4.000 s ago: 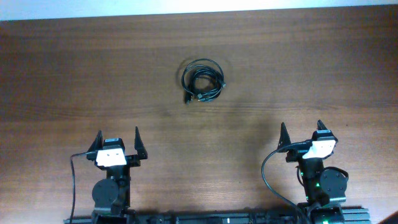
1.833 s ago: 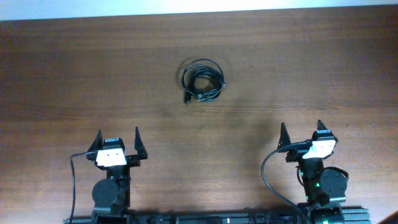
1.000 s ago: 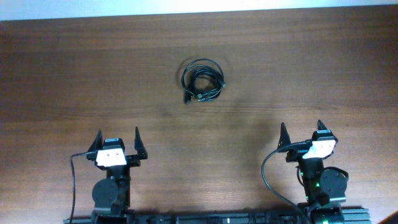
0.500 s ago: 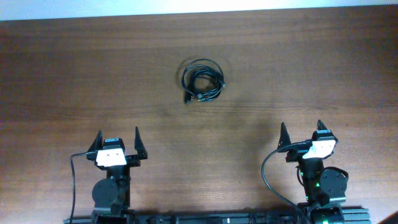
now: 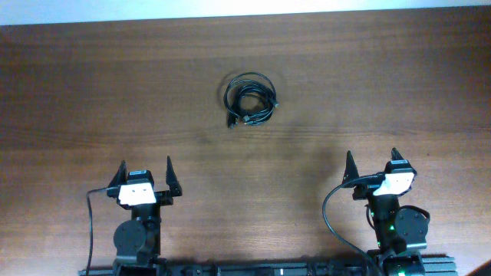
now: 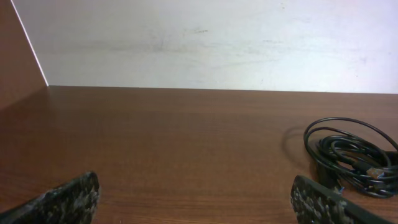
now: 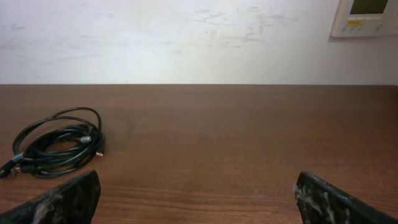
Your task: Untangle cables
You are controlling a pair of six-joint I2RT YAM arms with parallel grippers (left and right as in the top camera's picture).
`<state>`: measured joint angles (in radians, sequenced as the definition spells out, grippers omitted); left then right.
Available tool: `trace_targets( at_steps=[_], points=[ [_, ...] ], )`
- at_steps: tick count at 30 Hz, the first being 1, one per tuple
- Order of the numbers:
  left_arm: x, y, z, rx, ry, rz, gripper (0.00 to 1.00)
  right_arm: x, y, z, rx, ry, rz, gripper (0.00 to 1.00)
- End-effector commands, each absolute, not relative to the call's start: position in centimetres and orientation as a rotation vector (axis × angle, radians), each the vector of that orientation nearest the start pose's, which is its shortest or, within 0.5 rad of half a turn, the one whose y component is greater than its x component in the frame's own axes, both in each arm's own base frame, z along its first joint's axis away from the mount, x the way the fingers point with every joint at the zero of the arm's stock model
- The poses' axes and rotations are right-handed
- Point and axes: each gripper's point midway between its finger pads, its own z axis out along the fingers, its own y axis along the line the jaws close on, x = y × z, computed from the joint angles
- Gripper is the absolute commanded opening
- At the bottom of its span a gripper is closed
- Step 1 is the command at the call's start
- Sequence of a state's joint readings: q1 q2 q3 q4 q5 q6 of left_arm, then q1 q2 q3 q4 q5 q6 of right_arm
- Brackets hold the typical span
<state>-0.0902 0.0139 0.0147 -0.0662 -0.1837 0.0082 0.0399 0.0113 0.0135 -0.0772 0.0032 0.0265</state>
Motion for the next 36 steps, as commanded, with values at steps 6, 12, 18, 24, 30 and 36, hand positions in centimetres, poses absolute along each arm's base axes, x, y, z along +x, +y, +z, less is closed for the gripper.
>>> trace_targets(
  at_steps=[6, 12, 18, 24, 30, 36],
  points=[
    [24.5, 1.0, 16.0, -0.047, 1.635, 0.098, 0.98, 24.6, 0.9, 15.5, -0.003, 1.652, 0.047, 0.97],
    [24.5, 1.0, 16.0, -0.047, 1.634, 0.097, 0.98, 24.6, 0.9, 15.5, -0.003, 1.652, 0.047, 0.97],
    [24.6, -1.9, 18.2, 0.074, 1.546, -0.04, 0.98, 24.6, 0.9, 15.5, -0.003, 1.652, 0.047, 0.98],
    [22.1, -2.6, 28.2, 0.097, 1.12, -0.078, 0.98, 24.6, 0.9, 15.5, -0.003, 1.652, 0.047, 0.98],
    [19.6, -2.3, 33.4, 0.086, 0.949, -0.074, 0.98, 24.6, 0.9, 15.5, -0.003, 1.652, 0.047, 0.97],
    [20.7, -2.4, 36.9, 0.098, 1.017, -0.059, 0.98, 24.6, 0.9, 15.5, -0.003, 1.652, 0.047, 0.97]
  ],
)
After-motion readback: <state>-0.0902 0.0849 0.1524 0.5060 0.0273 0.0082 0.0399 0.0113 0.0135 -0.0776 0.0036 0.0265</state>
